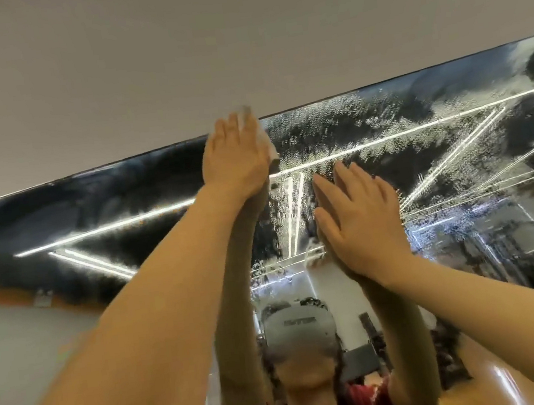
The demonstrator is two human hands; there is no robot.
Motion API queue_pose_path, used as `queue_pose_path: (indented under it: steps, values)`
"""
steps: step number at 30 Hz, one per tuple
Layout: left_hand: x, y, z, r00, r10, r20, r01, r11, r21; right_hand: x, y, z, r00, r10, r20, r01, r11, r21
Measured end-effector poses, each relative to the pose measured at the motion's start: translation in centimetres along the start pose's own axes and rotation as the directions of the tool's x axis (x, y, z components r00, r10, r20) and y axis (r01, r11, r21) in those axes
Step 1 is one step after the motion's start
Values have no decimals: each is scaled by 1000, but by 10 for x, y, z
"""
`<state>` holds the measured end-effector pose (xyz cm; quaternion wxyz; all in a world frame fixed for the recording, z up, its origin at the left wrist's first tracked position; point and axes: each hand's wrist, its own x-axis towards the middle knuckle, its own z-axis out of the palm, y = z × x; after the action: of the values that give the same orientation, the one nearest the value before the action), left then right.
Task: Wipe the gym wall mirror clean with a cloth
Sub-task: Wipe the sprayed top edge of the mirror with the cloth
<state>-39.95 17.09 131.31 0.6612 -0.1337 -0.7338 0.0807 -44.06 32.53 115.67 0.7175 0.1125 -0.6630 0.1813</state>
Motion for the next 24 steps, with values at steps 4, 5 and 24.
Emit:
queue_pose_path:
  steps: [4, 5, 24]
  values:
    - [-9, 4, 0, 990, 131, 42, -132, 991, 25, -1, 2, 1, 1000, -9, -1, 9, 1000, -6]
    - [-15, -7, -2, 992, 122, 37, -124, 992, 38, -1, 2, 1, 1000, -9, 4, 9, 1000, -9]
    - [-43, 54, 13, 955, 293, 34, -295, 950, 104, 16, 61, -28, 970, 194, -149, -167, 971, 172]
